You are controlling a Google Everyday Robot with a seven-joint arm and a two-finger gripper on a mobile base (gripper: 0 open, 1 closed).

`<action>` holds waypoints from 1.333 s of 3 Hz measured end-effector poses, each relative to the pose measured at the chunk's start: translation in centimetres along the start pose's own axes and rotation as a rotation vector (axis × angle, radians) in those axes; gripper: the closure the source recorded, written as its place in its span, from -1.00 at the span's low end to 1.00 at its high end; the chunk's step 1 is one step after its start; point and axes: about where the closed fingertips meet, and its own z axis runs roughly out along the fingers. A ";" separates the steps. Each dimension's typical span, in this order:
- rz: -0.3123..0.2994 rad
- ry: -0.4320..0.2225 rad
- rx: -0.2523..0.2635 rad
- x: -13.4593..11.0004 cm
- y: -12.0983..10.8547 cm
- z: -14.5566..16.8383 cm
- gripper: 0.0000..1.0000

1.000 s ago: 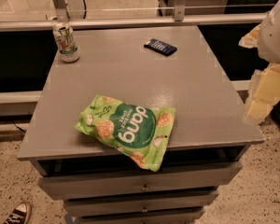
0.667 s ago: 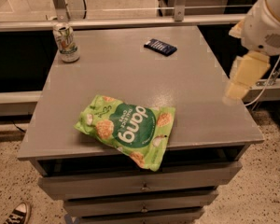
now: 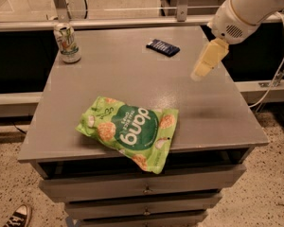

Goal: Move rxbar blueberry near green rice chip bag

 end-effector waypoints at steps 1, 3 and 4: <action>0.127 -0.172 -0.020 -2.1 -4.1 6.3 -1.00; 0.256 -0.368 0.027 -4.8 -9.2 13.0 -1.00; 0.314 -0.424 0.048 -5.3 -11.2 15.8 -1.00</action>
Offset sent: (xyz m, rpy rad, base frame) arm 0.1534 0.0469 -0.0587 0.4585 -0.1165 -0.1225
